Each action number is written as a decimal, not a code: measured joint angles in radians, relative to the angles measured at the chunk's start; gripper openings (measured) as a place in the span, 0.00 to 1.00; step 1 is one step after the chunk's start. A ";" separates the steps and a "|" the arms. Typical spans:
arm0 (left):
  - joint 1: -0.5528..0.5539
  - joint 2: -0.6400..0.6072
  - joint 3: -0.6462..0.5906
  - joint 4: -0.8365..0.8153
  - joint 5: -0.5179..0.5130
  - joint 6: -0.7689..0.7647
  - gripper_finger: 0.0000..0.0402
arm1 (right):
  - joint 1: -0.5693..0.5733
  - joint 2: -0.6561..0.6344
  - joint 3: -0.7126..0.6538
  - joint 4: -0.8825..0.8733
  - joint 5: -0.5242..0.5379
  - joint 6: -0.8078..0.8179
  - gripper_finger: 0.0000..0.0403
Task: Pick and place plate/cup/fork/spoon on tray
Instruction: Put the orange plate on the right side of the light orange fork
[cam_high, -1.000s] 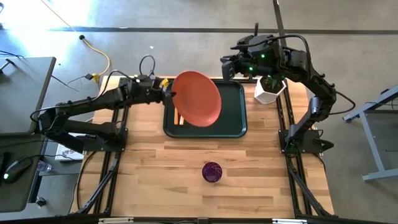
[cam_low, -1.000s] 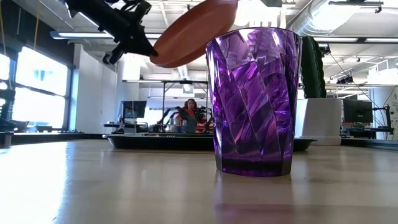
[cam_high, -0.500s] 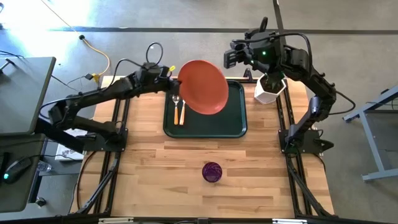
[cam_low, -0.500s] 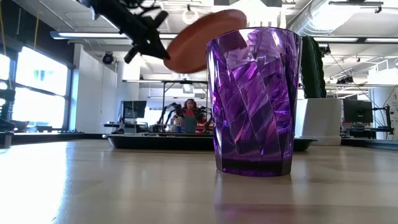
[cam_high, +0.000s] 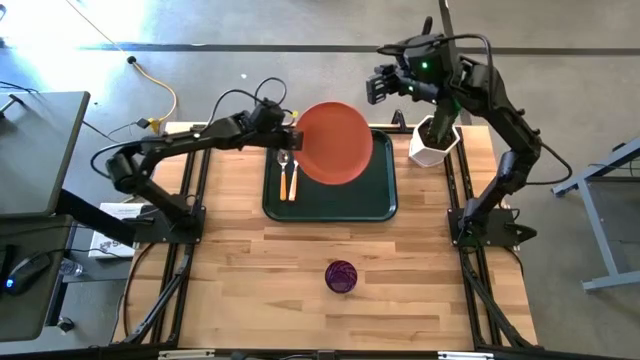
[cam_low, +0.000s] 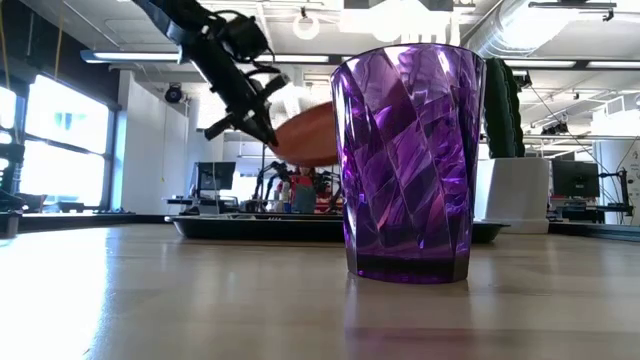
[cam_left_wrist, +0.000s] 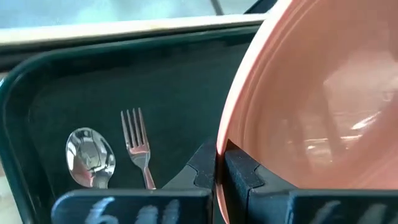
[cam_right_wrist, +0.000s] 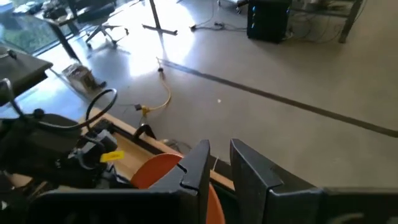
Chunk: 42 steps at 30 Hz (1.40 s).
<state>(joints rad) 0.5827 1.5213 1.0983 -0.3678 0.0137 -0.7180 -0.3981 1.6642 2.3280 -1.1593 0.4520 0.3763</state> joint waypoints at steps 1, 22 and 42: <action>0.000 0.016 0.005 -0.004 0.000 -0.010 0.00 | -0.008 0.000 0.000 -0.010 -0.016 -0.008 0.13; -0.073 0.182 0.006 -0.052 0.022 -0.238 0.00 | -0.054 0.000 0.000 -0.117 -0.086 -0.194 0.13; -0.140 0.194 0.005 -0.134 0.051 -0.352 0.00 | -0.054 0.000 0.000 -0.142 -0.088 -0.254 0.13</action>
<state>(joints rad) 0.4427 1.7157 1.1030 -0.5014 0.0648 -1.0703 -0.4519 1.6642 2.3280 -1.3010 0.3641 0.1220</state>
